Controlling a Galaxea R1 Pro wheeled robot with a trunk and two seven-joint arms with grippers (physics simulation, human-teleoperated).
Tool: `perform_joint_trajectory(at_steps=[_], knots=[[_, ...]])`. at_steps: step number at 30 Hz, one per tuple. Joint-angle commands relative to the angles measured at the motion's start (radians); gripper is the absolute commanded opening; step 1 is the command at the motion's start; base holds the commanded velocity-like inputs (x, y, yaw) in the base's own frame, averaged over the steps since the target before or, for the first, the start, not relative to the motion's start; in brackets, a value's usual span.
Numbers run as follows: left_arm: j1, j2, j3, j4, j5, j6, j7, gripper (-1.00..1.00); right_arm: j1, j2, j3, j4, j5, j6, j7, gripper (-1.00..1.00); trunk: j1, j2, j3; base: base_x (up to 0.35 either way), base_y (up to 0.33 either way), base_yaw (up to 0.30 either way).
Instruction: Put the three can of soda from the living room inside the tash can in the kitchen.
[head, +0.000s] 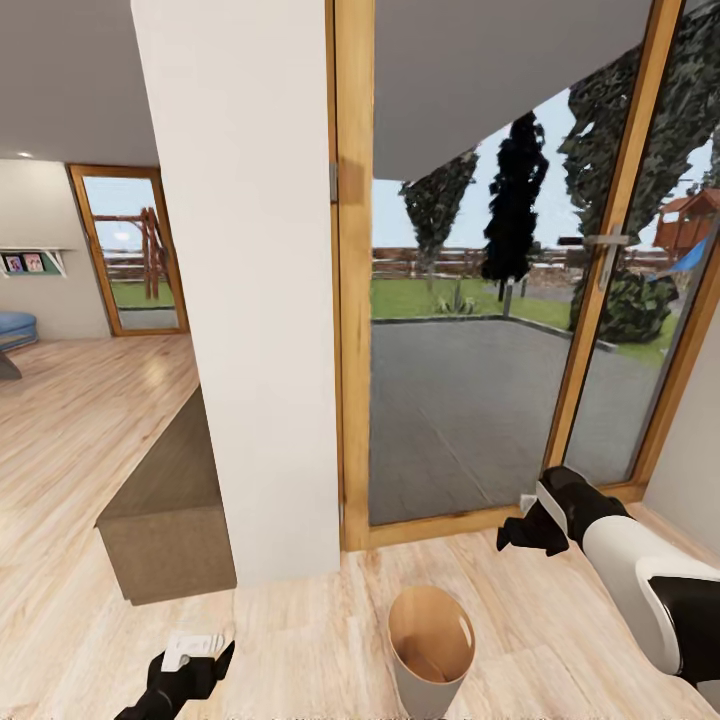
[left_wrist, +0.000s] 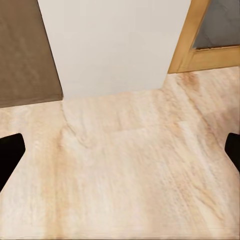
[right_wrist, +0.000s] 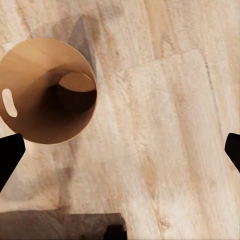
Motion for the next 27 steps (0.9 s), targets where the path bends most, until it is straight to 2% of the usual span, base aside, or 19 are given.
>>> perform_joint_trajectory(at_steps=[1,4,14,16,27], knots=[[0.0,0.0,0.0,0.002,0.001,0.0,0.0,1.0,0.0,0.0,0.0,0.0,0.0,0.0,0.0,1.0,0.004,-0.007,-0.003,0.0,0.0,0.0],[0.0,0.0,0.0,0.005,0.001,0.0,0.0,1.0,0.0,0.0,0.0,0.0,0.0,0.0,0.0,1.0,0.015,-0.028,-0.013,0.0,0.0,0.0],[0.001,0.0,0.001,0.009,0.002,-0.013,0.0,1.0,0.0,0.002,0.013,0.001,0.0,-0.005,-0.001,1.0,0.015,-0.028,-0.013,0.0,0.0,0.0],[0.001,0.0,-0.001,0.009,0.001,-0.014,-0.001,1.0,0.0,0.003,0.033,0.001,0.0,-0.011,-0.001,1.0,0.015,-0.028,-0.013,0.144,0.107,0.0],[0.001,0.0,-0.002,0.01,0.001,-0.012,-0.002,1.0,0.001,0.005,0.039,0.001,0.001,-0.014,-0.001,1.0,0.015,-0.028,-0.013,0.234,0.169,0.0]])
